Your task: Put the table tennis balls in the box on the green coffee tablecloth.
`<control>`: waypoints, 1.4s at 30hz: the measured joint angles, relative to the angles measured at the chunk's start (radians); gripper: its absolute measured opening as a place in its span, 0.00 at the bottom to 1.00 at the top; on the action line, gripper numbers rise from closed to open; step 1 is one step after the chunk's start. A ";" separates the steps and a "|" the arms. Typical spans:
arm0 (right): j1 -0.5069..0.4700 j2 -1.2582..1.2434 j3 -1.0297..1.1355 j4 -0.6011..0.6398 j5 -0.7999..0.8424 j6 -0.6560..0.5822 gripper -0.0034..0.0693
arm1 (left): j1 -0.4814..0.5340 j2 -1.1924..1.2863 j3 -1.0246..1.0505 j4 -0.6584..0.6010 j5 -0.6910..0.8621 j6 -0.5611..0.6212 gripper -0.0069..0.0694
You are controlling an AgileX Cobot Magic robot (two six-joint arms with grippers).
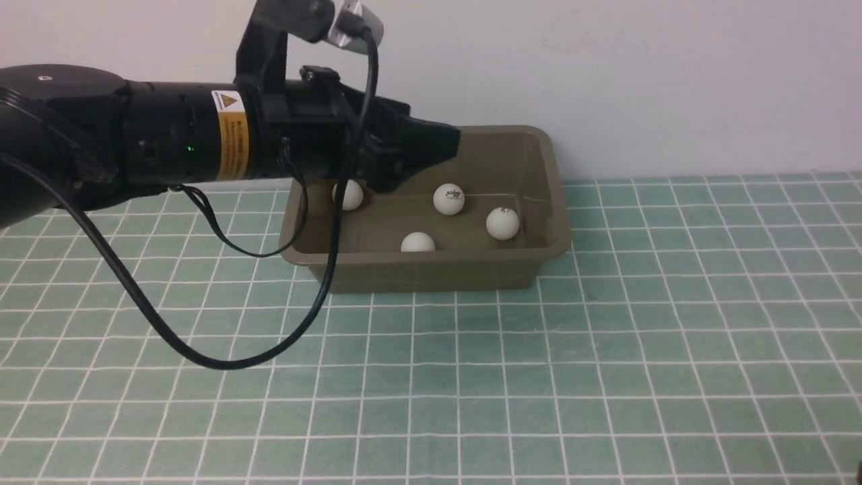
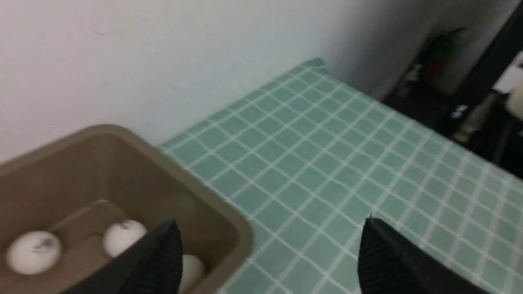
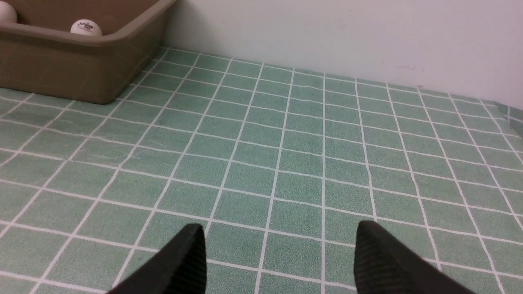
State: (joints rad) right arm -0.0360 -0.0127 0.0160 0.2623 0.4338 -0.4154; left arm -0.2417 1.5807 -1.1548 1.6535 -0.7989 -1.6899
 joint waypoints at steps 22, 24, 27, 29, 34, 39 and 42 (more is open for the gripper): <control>0.000 0.000 0.000 0.000 0.000 0.000 0.66 | 0.000 -0.088 -0.014 -0.219 -0.369 0.133 0.77; 0.000 0.000 0.000 0.000 0.000 0.000 0.66 | 0.000 -0.098 -0.032 -0.226 -0.355 0.139 0.77; 0.000 0.000 0.000 0.000 0.000 0.000 0.66 | 0.000 -0.122 -0.080 -0.250 -0.321 0.146 0.77; 0.000 0.000 0.000 0.000 0.000 0.000 0.66 | 0.000 -0.144 -0.123 -0.285 -0.268 0.146 0.77; 0.000 0.000 0.000 0.000 0.000 0.000 0.66 | 0.000 -0.211 -0.168 -0.479 0.112 0.143 0.77; 0.000 0.000 0.000 0.000 0.000 0.000 0.66 | 0.000 -0.236 -0.168 -0.536 0.402 0.149 0.77; 0.000 0.000 0.000 0.000 0.000 0.000 0.66 | 0.000 -0.253 -0.168 -0.557 0.663 0.174 0.77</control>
State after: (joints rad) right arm -0.0360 -0.0127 0.0160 0.2623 0.4336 -0.4154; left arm -0.2417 1.3281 -1.3224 1.0967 -0.1356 -1.5162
